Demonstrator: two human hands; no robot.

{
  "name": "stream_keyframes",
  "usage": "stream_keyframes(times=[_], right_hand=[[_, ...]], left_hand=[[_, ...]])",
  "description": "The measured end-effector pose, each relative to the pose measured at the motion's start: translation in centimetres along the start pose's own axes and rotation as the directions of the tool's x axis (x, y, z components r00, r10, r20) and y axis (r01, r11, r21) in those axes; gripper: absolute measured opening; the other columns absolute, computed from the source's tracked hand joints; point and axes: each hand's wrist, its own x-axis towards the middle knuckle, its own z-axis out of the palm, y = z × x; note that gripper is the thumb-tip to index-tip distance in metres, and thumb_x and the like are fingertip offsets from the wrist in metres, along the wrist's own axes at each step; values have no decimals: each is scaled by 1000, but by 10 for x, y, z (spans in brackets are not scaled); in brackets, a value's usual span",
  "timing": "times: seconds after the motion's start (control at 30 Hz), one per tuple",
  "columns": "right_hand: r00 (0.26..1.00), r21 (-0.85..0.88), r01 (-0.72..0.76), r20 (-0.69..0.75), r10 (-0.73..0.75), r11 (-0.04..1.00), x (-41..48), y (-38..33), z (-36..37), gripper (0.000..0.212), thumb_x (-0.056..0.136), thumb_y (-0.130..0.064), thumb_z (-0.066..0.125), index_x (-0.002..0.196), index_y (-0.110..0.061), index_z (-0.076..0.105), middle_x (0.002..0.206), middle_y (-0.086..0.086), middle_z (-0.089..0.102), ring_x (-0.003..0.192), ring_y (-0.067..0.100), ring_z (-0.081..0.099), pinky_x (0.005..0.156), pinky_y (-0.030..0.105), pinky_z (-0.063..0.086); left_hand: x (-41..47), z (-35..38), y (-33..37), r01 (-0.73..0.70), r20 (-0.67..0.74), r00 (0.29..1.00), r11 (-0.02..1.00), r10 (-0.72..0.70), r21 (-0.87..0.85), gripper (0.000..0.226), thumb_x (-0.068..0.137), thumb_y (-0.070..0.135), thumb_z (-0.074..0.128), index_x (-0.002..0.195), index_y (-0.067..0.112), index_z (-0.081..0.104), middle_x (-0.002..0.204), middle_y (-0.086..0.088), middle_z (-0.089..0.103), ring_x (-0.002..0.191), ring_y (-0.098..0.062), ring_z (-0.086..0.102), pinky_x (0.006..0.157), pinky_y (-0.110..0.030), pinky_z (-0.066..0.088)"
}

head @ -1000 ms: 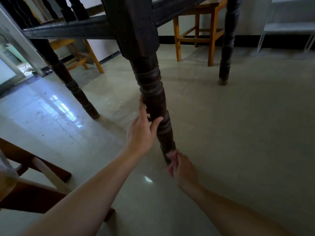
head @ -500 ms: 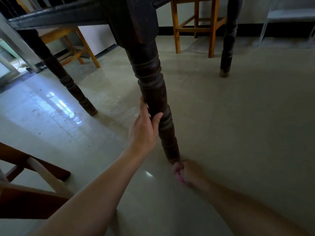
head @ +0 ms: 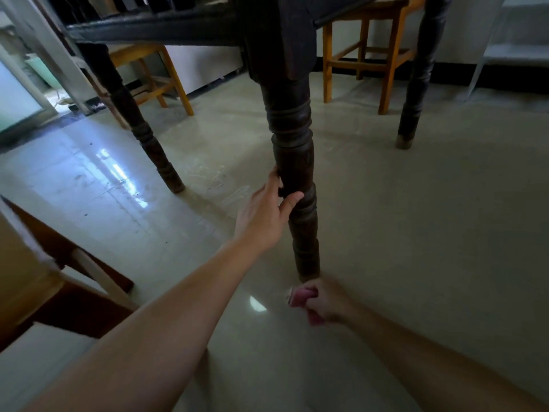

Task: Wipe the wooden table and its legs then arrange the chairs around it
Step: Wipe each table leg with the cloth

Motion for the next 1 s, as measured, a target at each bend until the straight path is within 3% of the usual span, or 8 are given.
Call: stream_keyframes(times=[0.1,0.17,0.3,0.47,0.6,0.73,0.87,1.0], right_hand=[[983,-91,162,-68,-168,983,-15,-30,-33,47,80,2,60,122,-18,66,108,-1,64,94,15,61,72,23,50],[963,-96,211,-149,-223,973,-29,-47,-54,52,76,1,67,124,-15,62,118,7,63,100,20,59,82,30,50],[918,-92,297,-246,-310,951,-61,-80,-85,43,74,-3,77,109,-19,60,112,1,63,86,17,64,70,25,52],[847,-130,410,-313,-430,903,-92,-118,-98,36,72,-2,77,84,-27,54,90,-1,64,77,15,66,55,16,47],[812,-56,494,-328,-483,868,-109,-142,-98,30,76,1,74,94,-19,60,92,2,65,81,20,66,65,30,58],[796,93,552,-355,-490,829,-119,-160,-101,27,80,5,70,100,-10,60,98,7,67,87,20,67,70,31,60],[761,146,535,-511,-400,832,-118,-171,-112,22,85,-3,69,98,-18,60,101,2,65,91,18,65,78,33,58],[646,61,475,-702,-301,878,-114,-188,-138,26,91,-16,66,115,-22,56,111,-2,61,98,14,59,91,39,54]], left_hand=[[-3,-13,-2,45,33,998,998,-47,50,57,93,50,50,142,23,37,117,1,61,100,-18,60,76,-33,47],[-9,-22,-6,50,73,996,998,-53,38,49,92,42,56,136,20,48,116,1,61,94,-15,61,80,-35,51],[-21,-45,-8,82,249,967,990,-51,-116,27,89,27,65,114,17,67,116,1,61,104,-11,56,88,-25,42],[-33,-76,9,228,404,912,910,-74,-348,51,85,38,69,133,25,55,131,7,53,116,-10,51,93,-26,42],[-36,-94,23,287,475,878,858,-58,-427,53,79,31,75,129,27,56,121,4,63,106,-13,61,93,-32,50],[-42,-101,30,325,516,856,809,-32,-490,47,78,4,74,122,13,58,101,-17,70,89,-32,70,73,-37,59],[-37,-108,33,300,376,919,833,-121,-465,27,78,2,73,103,2,63,85,-17,72,73,-27,71,64,-31,58],[-18,-128,29,247,13,961,837,-277,-489,9,84,10,69,87,7,61,77,-8,70,69,-20,70,66,-33,60]])
